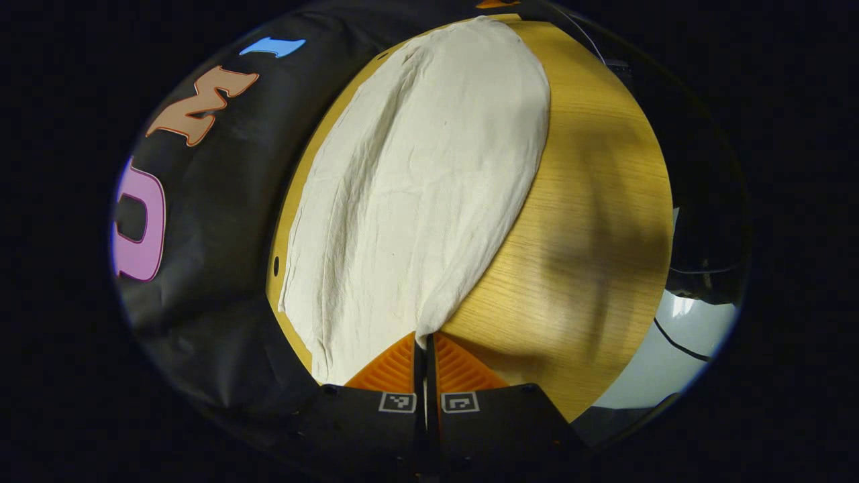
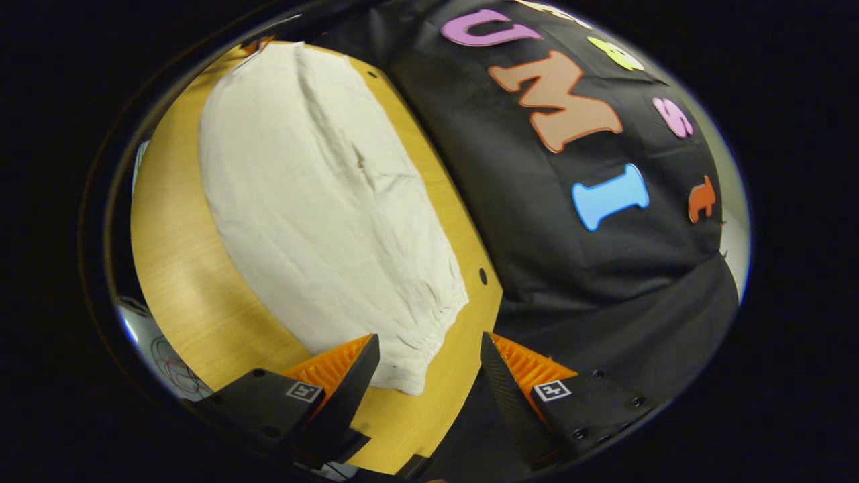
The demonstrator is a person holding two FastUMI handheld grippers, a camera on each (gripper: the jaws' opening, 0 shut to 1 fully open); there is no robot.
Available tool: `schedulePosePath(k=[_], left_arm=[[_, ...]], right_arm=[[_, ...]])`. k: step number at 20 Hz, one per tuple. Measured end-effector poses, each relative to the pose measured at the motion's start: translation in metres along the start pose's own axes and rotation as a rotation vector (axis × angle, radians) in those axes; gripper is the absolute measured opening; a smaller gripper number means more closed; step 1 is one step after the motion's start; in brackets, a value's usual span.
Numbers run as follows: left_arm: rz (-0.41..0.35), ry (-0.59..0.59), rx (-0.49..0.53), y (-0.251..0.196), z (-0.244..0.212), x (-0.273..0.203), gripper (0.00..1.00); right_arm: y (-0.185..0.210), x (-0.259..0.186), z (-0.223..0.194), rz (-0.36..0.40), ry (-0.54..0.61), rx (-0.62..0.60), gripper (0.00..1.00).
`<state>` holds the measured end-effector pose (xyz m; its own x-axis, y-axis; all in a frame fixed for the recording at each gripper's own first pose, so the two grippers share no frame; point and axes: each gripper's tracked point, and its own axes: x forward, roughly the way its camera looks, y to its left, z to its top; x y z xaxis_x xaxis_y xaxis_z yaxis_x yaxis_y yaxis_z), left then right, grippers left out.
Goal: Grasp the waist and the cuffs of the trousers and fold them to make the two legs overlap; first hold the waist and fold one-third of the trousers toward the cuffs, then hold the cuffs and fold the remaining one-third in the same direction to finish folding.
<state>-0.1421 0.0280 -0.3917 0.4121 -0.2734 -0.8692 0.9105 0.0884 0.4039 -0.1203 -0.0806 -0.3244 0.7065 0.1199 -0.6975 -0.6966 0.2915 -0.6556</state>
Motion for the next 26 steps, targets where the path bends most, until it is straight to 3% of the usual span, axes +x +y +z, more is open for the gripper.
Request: schedulePosePath(k=[3, 9, 14, 20, 21, 22, 24, 26], left_arm=[[0.007, 0.017, -0.008, -0.001, 0.000, 0.000, 0.00], [0.014, 0.049, 0.008, -0.001, 0.000, 0.000, 0.00], [0.020, 0.080, 0.021, -0.001, -0.001, 0.001, 0.00], [0.031, 0.100, -0.002, 0.000, 0.000, 0.002, 0.00], [0.037, 0.103, -0.006, 0.000, 0.000, 0.002, 0.00], [0.045, 0.106, -0.007, 0.000, 0.000, 0.002, 0.00], [0.061, 0.116, -0.016, 0.001, 0.000, 0.002, 0.00], [0.066, 0.116, -0.044, 0.002, 0.000, 0.003, 0.00]], right_arm=[[0.029, 0.002, -0.020, 0.094, 0.013, -0.071, 0.98], [0.055, 0.014, -0.036, 0.194, 0.013, -0.134, 0.98], [0.052, 0.033, -0.034, 0.190, -0.018, -0.160, 0.93], [0.054, 0.051, -0.035, 0.183, -0.003, -0.168, 0.75], [0.060, 0.054, -0.036, 0.198, 0.005, -0.164, 0.66], [0.064, 0.055, -0.039, 0.208, 0.017, -0.165, 0.46], [0.064, 0.058, -0.038, 0.187, 0.021, -0.185, 0.17], [0.064, 0.057, -0.041, 0.200, 0.045, -0.151, 0.08]])
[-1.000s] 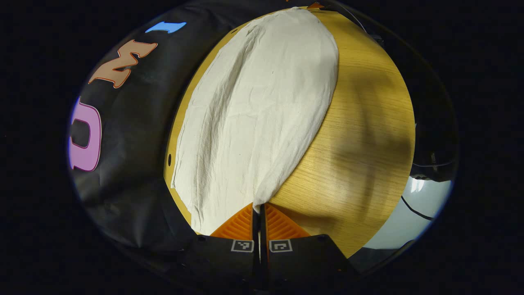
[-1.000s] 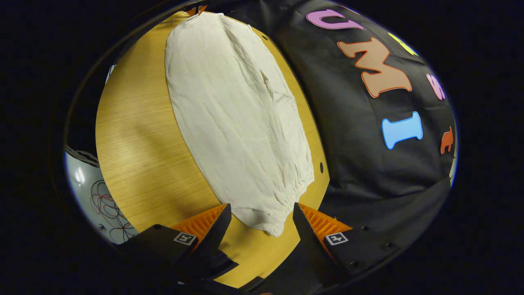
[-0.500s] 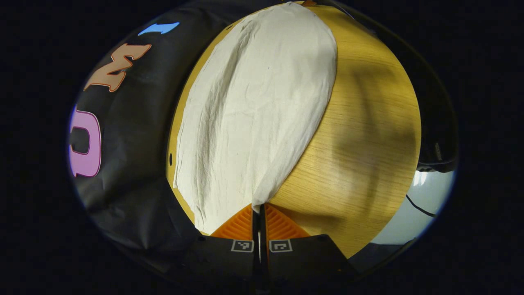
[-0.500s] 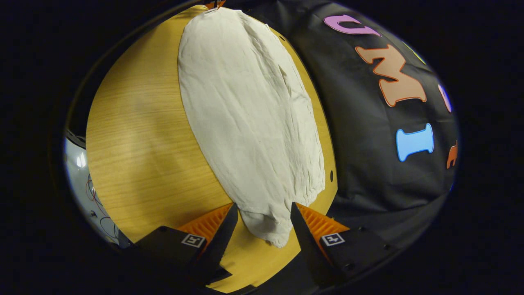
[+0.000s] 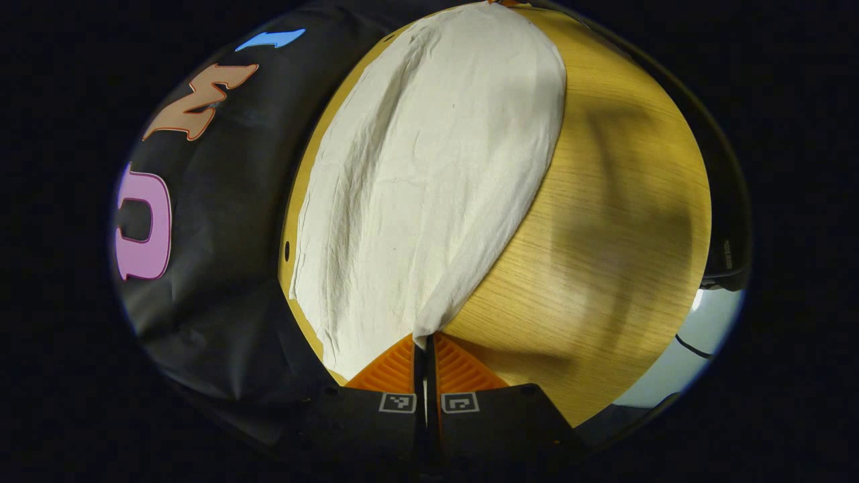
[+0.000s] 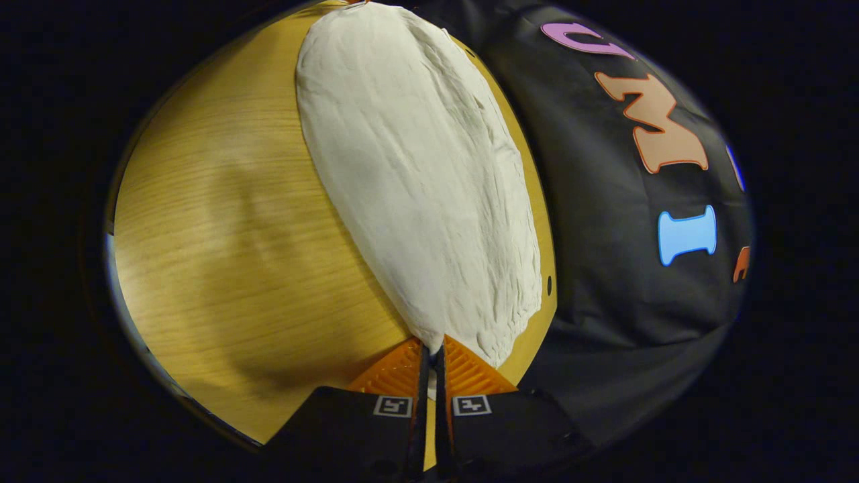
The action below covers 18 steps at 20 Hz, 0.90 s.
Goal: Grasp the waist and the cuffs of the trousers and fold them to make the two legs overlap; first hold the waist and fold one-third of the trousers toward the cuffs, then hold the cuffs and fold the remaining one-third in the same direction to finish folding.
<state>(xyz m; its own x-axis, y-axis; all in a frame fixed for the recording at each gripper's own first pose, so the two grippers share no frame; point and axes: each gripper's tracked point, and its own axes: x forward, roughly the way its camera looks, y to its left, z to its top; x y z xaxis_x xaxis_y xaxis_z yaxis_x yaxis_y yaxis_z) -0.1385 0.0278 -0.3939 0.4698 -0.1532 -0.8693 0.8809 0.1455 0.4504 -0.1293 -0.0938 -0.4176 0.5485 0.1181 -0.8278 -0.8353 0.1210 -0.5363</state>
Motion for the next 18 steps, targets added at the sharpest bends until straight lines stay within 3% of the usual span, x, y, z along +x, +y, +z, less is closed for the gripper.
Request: schedulePosePath(k=[8, 12, 18], left_arm=[[0.129, -0.007, -0.132, 0.070, 0.016, -0.007, 0.00], [0.196, -0.021, -0.133, 0.114, 0.029, -0.008, 0.00], [0.284, -0.053, -0.257, 0.170, 0.046, -0.010, 0.00]], right_arm=[[-0.075, -0.012, 0.018, -0.140, -0.005, 0.087, 0.11], [-0.105, -0.012, 0.027, -0.197, -0.016, 0.092, 0.08], [-0.154, -0.005, 0.040, -0.291, -0.027, 0.151, 0.05]])
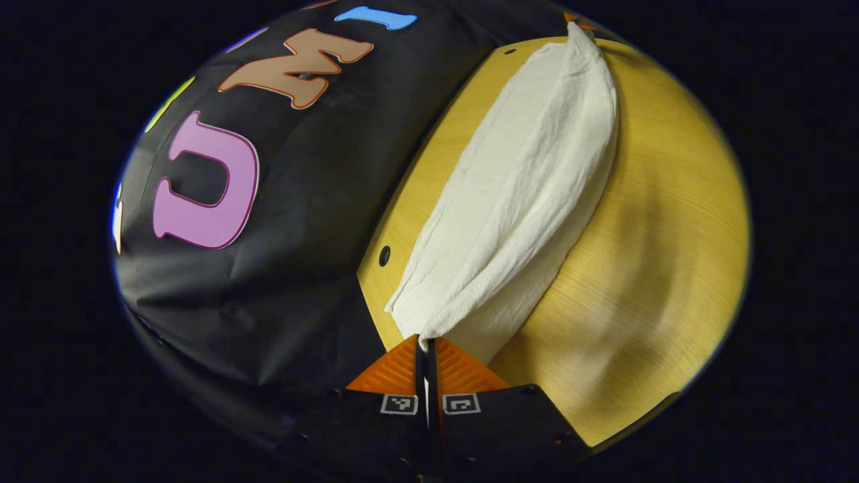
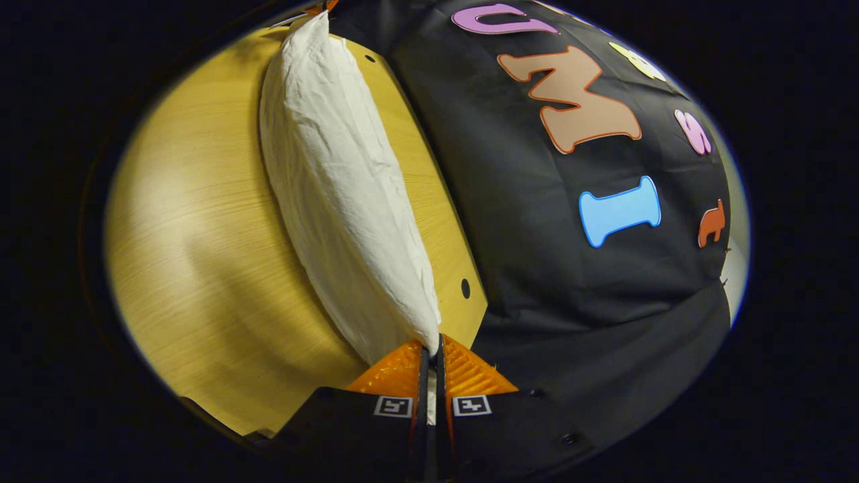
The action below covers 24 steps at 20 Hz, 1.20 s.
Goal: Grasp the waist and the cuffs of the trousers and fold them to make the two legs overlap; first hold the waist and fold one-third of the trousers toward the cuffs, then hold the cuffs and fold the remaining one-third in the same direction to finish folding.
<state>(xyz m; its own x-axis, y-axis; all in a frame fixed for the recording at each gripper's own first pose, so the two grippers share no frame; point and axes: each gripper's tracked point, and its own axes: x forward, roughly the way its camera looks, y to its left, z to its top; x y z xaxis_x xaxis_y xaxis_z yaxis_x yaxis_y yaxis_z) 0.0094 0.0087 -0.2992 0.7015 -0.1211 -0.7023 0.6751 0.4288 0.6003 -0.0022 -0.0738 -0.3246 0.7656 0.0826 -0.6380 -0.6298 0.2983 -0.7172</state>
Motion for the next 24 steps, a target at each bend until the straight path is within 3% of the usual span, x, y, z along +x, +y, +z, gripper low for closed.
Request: schedulePosePath(k=[4, 12, 17, 18, 23, 24], left_arm=[[0.069, 0.056, -0.078, 0.020, 0.012, 0.013, 0.00], [0.182, 0.107, -0.232, 0.056, 0.042, 0.048, 0.00], [0.201, 0.141, -0.243, 0.052, 0.058, 0.084, 0.00], [0.216, 0.156, -0.239, 0.052, 0.058, 0.089, 0.00], [0.236, 0.198, -0.300, 0.041, 0.054, 0.119, 0.00], [0.230, 0.198, -0.320, 0.037, 0.054, 0.121, 0.00]], right_arm=[[-0.021, 0.024, 0.017, -0.060, -0.006, 0.046, 0.11], [-0.052, 0.095, 0.035, -0.151, -0.012, 0.185, 0.08], [-0.033, 0.159, 0.033, -0.121, 0.034, 0.298, 0.05], [-0.026, 0.168, 0.033, -0.108, 0.042, 0.314, 0.08], [-0.005, 0.202, 0.032, -0.079, 0.081, 0.385, 0.05], [-0.001, 0.200, 0.033, -0.061, 0.084, 0.422, 0.11]])
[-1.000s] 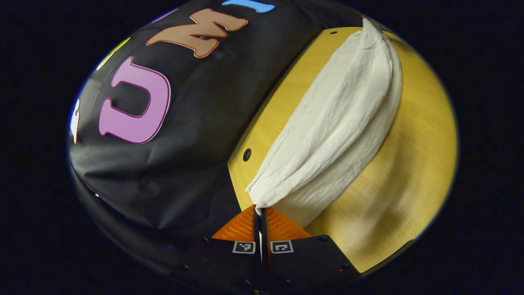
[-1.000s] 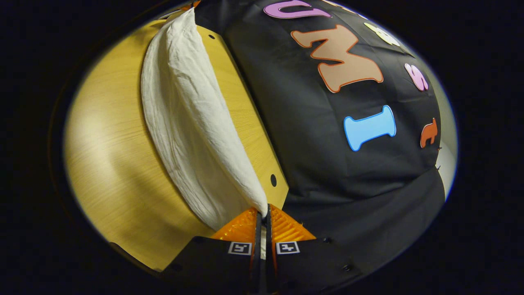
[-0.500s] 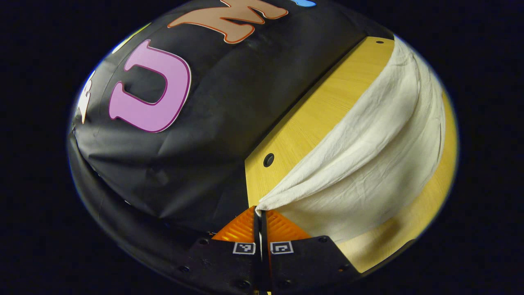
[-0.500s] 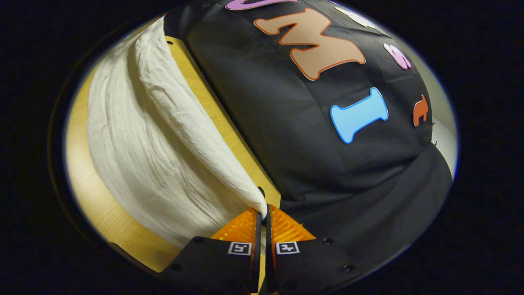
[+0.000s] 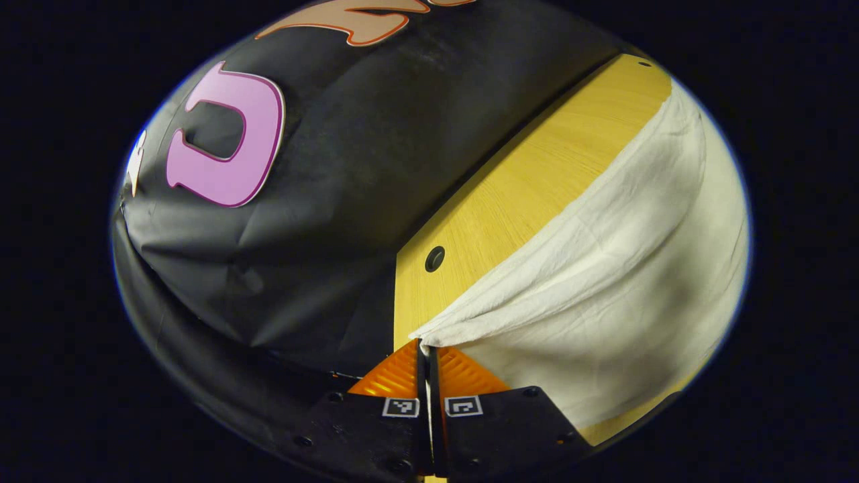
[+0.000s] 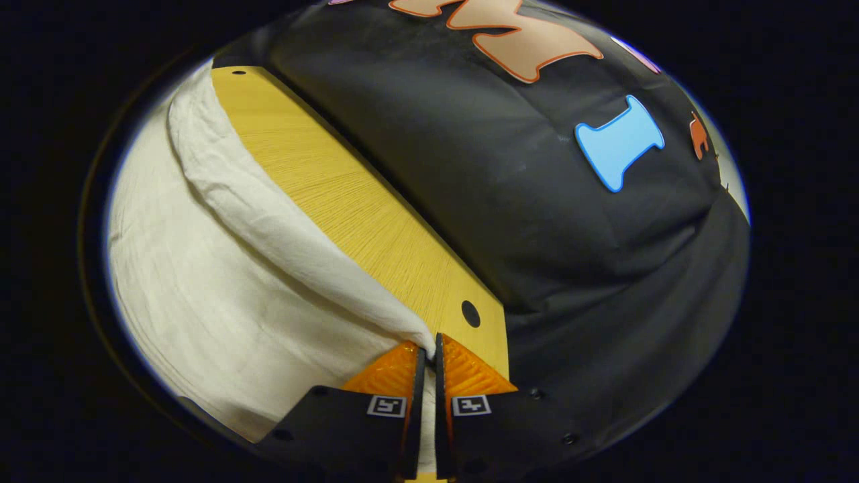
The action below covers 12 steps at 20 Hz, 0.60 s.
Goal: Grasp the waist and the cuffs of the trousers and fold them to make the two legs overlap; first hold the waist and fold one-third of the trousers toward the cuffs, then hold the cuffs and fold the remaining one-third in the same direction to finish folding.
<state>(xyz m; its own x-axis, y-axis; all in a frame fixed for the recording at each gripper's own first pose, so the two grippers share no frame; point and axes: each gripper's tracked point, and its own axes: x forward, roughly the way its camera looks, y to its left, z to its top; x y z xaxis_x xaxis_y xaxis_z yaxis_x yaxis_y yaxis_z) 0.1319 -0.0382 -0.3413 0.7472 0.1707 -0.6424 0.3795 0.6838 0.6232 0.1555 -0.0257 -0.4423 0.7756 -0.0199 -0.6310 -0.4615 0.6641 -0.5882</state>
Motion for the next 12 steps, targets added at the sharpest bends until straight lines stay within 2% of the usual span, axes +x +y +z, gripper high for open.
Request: schedulePosePath(k=[1, 3, 6, 8, 10, 11, 12], left_arm=[[-0.014, 0.002, -0.017, -0.003, 0.000, 0.000, 0.00], [-0.033, -0.006, -0.056, -0.009, 0.001, -0.004, 0.02], [-0.015, -0.077, -0.152, 0.002, 0.011, -0.022, 0.88], [-0.011, -0.141, -0.244, 0.010, 0.020, -0.042, 0.93], [-0.075, -0.207, -0.352, 0.010, 0.027, -0.063, 0.94], [-0.106, -0.219, -0.390, 0.011, 0.029, -0.070, 0.94], [-0.129, -0.225, -0.424, 0.016, 0.027, -0.073, 0.94]], right_arm=[[-0.001, 0.002, 0.000, 0.011, 0.005, 0.040, 0.14], [-0.009, -0.001, 0.004, 0.010, -0.006, 0.128, 0.48], [-0.022, -0.019, -0.002, -0.004, -0.001, 0.290, 0.98], [-0.024, -0.033, -0.012, -0.007, 0.017, 0.430, 0.98], [-0.020, -0.048, -0.026, 0.005, 0.040, 0.577, 1.00], [-0.020, -0.056, -0.038, 0.002, 0.063, 0.635, 0.98], [-0.020, -0.062, -0.048, -0.005, 0.086, 0.671, 1.00]])
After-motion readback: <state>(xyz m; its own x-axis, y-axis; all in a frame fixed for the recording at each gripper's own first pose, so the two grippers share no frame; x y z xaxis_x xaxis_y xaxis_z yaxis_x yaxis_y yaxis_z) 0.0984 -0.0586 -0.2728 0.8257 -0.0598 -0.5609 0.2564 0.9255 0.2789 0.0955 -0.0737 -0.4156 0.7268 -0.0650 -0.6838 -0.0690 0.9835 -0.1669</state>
